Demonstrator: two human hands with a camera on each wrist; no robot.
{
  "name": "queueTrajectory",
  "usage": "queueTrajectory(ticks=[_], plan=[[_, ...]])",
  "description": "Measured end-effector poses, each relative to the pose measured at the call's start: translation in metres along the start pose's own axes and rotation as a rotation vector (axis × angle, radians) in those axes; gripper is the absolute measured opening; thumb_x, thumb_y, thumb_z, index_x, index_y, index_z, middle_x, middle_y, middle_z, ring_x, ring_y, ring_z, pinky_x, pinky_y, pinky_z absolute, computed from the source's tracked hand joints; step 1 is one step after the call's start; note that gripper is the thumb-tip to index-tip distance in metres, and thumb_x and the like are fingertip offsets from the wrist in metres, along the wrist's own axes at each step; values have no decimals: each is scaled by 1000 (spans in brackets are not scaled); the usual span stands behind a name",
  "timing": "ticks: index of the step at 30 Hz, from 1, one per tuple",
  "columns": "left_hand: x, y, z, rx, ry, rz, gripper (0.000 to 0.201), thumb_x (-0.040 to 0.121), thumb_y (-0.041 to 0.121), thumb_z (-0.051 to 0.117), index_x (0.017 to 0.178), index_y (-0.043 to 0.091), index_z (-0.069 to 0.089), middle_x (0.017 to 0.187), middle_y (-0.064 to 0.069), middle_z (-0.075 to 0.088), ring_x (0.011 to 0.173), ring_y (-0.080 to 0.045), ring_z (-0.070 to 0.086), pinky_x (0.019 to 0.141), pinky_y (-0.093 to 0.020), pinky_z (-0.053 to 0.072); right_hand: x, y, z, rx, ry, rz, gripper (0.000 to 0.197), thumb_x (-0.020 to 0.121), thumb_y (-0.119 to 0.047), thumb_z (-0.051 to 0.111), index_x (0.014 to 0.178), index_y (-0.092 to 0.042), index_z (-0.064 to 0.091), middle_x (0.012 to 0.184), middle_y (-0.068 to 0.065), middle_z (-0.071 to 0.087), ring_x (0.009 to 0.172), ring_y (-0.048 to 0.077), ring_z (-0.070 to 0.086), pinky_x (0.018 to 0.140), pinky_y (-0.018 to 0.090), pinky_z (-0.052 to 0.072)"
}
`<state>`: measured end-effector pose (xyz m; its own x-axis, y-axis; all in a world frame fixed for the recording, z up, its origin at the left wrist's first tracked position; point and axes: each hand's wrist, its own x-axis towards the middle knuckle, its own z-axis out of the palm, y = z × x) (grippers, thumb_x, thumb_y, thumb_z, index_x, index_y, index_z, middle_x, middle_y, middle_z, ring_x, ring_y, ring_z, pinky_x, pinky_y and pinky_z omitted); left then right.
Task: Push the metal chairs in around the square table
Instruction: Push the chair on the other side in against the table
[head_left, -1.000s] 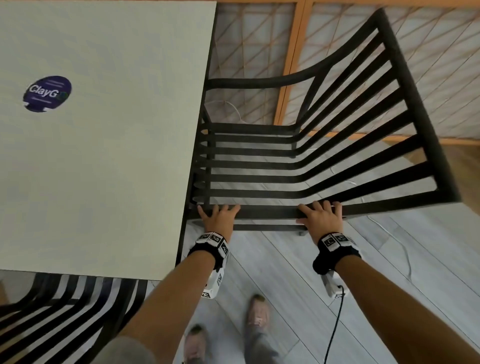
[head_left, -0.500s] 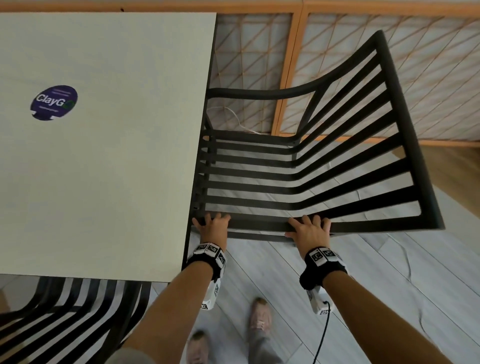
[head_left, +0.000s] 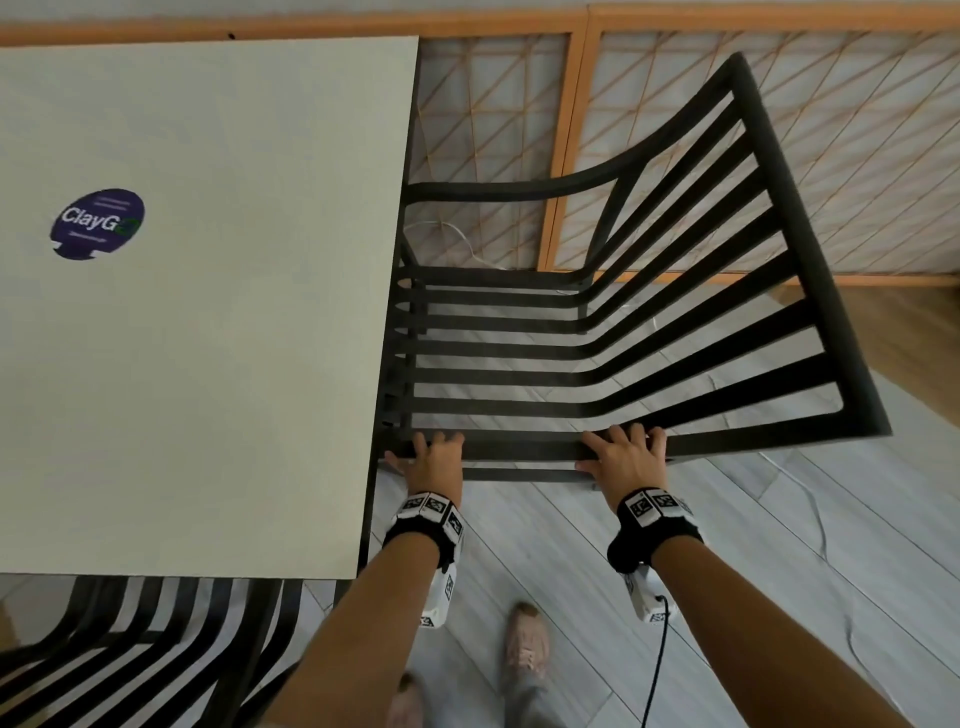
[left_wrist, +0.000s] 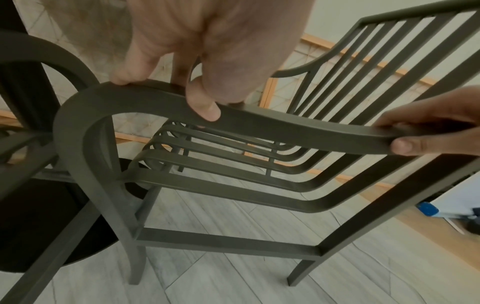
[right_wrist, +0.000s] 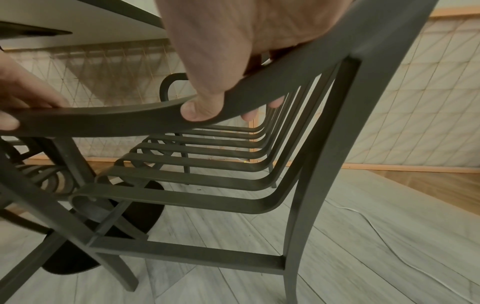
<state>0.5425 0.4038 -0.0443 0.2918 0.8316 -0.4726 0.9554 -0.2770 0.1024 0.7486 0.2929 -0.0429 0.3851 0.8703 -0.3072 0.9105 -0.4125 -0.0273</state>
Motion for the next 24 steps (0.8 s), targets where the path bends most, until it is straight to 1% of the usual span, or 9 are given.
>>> queueTrajectory(ticks=[4, 6, 9, 12, 15, 17, 20, 22, 24], plan=[[-7, 2, -3, 5, -10, 20, 56, 88, -7, 49, 135, 23, 44, 140, -11, 46, 137, -36, 27, 105, -76, 19, -3, 3, 0, -7, 18, -7, 38, 87, -48, 53, 121, -32, 53, 112, 4, 63, 113, 33, 49, 108, 57, 23], [-14, 2, -8, 5, 12, 42, 62, 87, -5, 52, 139, 25, 38, 144, -12, 41, 136, -37, 29, 105, -71, 28, -6, 0, -2, -3, 51, -11, 39, 86, -47, 55, 122, -30, 52, 115, 5, 62, 115, 32, 50, 110, 58, 22], [-41, 7, -9, -52, 55, 127, 82, 83, -6, 58, 147, 30, 22, 154, -11, 28, 138, -38, 28, 101, -57, 44, -19, -11, -1, 20, 99, -64, 58, 82, -39, 65, 134, -32, 41, 138, 11, 49, 132, 34, 39, 112, 61, 14], [-91, 15, -6, -129, -27, 236, 94, 80, -9, 60, 148, 35, 12, 160, -9, 15, 142, -35, 25, 106, -57, 39, -43, -28, 5, 22, 82, -100, 72, 78, -33, 69, 140, -31, 33, 155, 12, 27, 144, 33, 19, 113, 58, 11], [-143, 14, -11, -140, -106, 313, 101, 76, -12, 59, 148, 37, 7, 161, -5, 9, 140, -32, 26, 107, -55, 36, -74, -53, 15, 12, 29, -103, 78, 73, -30, 74, 140, -28, 34, 157, 12, 18, 145, 32, 15, 114, 56, 19], [-170, 2, -22, -127, -112, 351, 100, 76, -11, 60, 147, 36, 7, 161, -4, 8, 140, -32, 25, 106, -53, 35, -95, -73, 18, 15, 16, -94, 77, 73, -29, 75, 139, -25, 36, 157, 12, 18, 144, 32, 18, 114, 55, 27], [-205, -32, -46, -111, -107, 392, 93, 78, -5, 62, 147, 31, 12, 161, -5, 10, 140, -33, 25, 107, -53, 33, -127, -110, 18, 9, -45, -93, 75, 83, -30, 65, 145, -25, 24, 160, 10, 8, 146, 29, 9, 116, 50, 19], [-228, -65, -63, -117, -93, 422, 82, 81, -2, 59, 146, 27, 18, 158, -6, 17, 137, -34, 28, 105, -54, 34, -148, -139, 15, 15, -65, -82, 73, 85, -29, 61, 145, -27, 20, 160, 9, 8, 147, 28, 8, 117, 48, 18], [-252, -104, -79, -118, -87, 458, 71, 84, 2, 56, 143, 21, 23, 153, -7, 27, 133, -34, 34, 102, -56, 38, -171, -171, 15, 20, -73, -87, 72, 85, -29, 60, 144, -28, 20, 159, 8, 10, 146, 27, 10, 115, 47, 21]])
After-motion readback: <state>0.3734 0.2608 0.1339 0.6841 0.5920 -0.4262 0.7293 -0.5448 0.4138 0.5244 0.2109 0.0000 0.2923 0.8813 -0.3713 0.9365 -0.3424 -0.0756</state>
